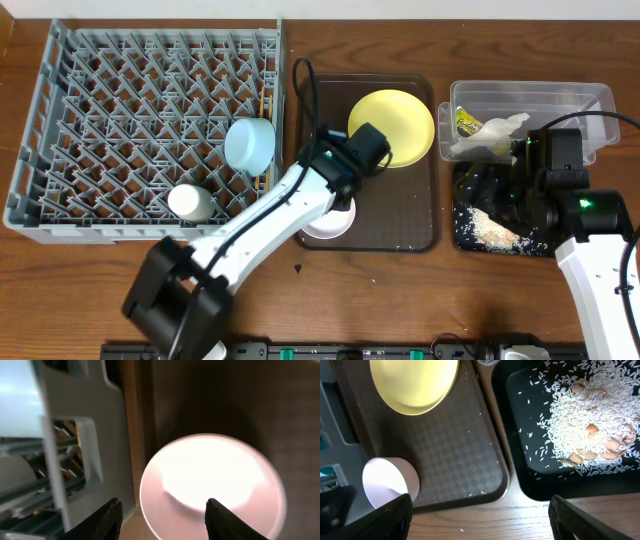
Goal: Sort waste into correct bins and load items into the dishwasher
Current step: 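Move the left gripper to the pink bowl and grasp its rim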
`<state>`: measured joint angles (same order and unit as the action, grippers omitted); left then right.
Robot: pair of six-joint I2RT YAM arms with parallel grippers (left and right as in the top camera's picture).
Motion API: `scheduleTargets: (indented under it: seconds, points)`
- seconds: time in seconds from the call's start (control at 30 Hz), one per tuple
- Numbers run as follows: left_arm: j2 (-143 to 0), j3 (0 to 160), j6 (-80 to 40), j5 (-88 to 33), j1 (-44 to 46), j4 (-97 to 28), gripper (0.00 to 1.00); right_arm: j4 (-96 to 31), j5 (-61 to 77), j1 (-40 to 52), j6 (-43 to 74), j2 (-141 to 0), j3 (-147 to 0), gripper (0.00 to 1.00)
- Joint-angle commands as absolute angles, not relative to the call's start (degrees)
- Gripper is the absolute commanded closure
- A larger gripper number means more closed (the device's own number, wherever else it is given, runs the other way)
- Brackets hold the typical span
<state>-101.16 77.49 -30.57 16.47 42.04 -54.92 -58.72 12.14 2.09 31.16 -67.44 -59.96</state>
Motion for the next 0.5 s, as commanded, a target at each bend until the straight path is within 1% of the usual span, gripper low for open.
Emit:
scheduleTargets:
  seconds: [0.0, 0.1, 0.23, 0.33, 0.37, 0.47]
  points:
    - [-104.3, 76.6, -32.6, 13.5, 41.4, -53.1, 0.54, -58.7, 12.3, 1.7, 30.6, -67.4, -60.6, 0.15]
    - [-105.4, 76.6, -27.4, 3.7, 42.4, -49.1, 0.56, -58.5, 12.3, 1.7, 30.6, -67.4, -60.6, 0.15]
    - [-106.2, 76.6, -27.8, 5.3, 43.5, -48.9, 0.55, -58.8, 12.3, 1.7, 30.6, -67.4, -60.6, 0.14]
    - [-106.3, 76.6, -26.2, -2.3, 43.5, -44.9, 0.55, -58.5, 12.3, 1.7, 30.6, -67.4, -60.6, 0.14]
    - [-106.4, 76.6, -25.0, -7.3, 43.8, -42.2, 0.55, -58.0, 12.3, 1.7, 30.6, -67.4, -60.6, 0.14]
    - [-106.5, 76.6, -24.8, -11.3, 44.8, -38.4, 0.55, -57.6, 12.3, 1.7, 30.6, -67.4, -60.6, 0.14]
